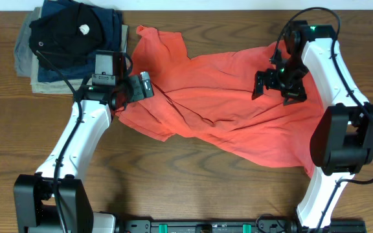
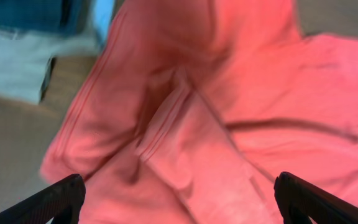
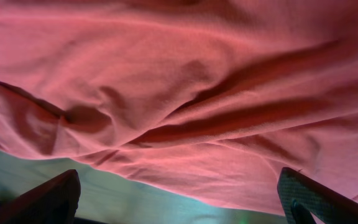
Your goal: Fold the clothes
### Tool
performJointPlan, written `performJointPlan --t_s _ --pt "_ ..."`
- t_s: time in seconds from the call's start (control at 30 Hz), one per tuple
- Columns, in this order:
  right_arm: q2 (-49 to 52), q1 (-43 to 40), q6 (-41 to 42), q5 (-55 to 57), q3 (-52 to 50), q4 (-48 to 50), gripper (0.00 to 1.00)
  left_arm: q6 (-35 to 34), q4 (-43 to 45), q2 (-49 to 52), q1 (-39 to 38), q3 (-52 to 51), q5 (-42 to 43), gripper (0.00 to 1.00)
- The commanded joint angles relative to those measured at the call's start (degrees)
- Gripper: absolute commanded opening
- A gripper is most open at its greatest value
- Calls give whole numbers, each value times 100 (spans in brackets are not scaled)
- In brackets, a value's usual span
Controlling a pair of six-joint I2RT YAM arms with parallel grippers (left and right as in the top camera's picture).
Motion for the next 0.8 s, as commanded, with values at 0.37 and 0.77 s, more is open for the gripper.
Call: performJointPlan --t_s 0.37,0.77 --pt "-120 31 238 -44 -813 317 96 529 -1250 136 577 83 -745 98" --pt "-199 199 343 -48 -813 133 93 817 -1274 1200 1209 83 376 98"
